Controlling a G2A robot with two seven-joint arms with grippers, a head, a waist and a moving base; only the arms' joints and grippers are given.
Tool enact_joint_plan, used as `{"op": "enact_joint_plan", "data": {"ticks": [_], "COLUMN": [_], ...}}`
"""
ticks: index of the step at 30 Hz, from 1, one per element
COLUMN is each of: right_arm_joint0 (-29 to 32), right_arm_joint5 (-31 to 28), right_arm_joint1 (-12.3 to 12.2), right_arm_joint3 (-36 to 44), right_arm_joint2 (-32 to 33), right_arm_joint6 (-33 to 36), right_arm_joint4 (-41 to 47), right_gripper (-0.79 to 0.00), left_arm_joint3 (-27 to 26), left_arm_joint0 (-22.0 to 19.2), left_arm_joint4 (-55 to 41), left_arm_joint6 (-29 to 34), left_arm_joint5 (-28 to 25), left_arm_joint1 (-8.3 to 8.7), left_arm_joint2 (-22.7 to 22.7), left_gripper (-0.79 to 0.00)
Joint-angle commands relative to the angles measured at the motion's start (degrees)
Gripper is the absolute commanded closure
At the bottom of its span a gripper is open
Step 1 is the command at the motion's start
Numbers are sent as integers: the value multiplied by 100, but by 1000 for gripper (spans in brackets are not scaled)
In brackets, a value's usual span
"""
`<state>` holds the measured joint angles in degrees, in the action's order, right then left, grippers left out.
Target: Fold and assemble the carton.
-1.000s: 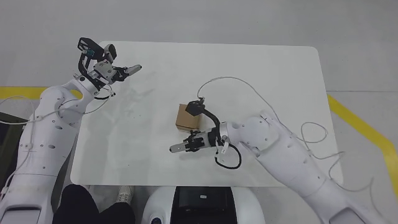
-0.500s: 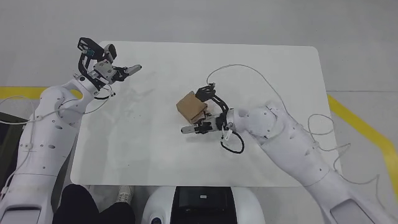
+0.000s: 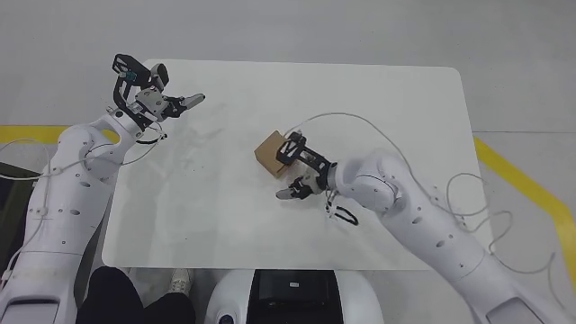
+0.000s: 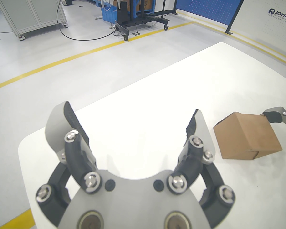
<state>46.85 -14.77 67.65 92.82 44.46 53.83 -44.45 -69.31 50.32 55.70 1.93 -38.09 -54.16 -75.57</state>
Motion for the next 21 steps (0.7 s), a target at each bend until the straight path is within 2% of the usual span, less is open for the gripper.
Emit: {"op": "enact_joint_plan", "data": {"ticks": [1, 7, 12, 21], "right_arm_joint0": [33, 54, 19, -187], "right_arm_joint5": [-5, 84, 123, 666], "right_arm_joint1": [5, 59, 136, 309], "right_arm_joint3": [23, -101, -213, -501], "right_arm_joint2": [-18, -118, -192, -330], "right_arm_joint6": [-251, -637, -883, -830], "right_arm_joint4": [-268, -666, -639, -660], "right_gripper": [-785, -785, -785, -785], "left_arm_joint3": [0, 0, 0, 0], "left_arm_joint0": [0, 0, 0, 0], "left_arm_joint4": [0, 0, 0, 0], "left_arm_joint6": [0, 0, 0, 0], "left_arm_joint5": [0, 0, 0, 0], "left_arm_joint1": [0, 0, 0, 0], "left_arm_joint2": [0, 0, 0, 0], "left_gripper": [-785, -785, -785, -785]}}
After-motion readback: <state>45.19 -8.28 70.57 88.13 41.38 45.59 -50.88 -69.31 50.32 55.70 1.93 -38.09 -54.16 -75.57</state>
